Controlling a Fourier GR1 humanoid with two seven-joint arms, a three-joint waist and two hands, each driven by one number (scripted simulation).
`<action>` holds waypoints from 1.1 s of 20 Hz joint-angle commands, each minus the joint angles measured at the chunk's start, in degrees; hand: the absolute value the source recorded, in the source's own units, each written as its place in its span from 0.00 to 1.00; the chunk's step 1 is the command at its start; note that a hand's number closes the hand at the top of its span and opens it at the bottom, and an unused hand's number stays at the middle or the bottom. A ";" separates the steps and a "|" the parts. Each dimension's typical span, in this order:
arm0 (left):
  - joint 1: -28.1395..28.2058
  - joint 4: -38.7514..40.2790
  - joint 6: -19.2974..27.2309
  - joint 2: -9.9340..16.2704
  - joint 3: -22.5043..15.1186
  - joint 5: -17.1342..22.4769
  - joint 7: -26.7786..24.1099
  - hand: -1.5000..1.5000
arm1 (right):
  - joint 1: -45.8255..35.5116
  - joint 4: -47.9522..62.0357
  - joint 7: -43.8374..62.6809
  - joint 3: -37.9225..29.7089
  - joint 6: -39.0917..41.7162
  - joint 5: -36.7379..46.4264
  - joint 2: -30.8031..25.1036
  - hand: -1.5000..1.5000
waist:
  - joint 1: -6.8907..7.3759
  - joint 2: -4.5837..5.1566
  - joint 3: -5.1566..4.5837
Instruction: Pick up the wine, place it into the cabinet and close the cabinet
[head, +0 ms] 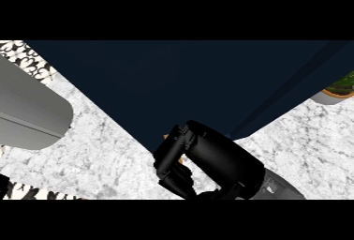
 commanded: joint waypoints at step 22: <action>-5.66 1.92 -0.81 -1.58 -0.34 -0.05 1.74 1.00 | -39.23 47.00 -5.49 -16.95 -14.12 -3.40 0.94 1.00 | 1.68 2.46 0.59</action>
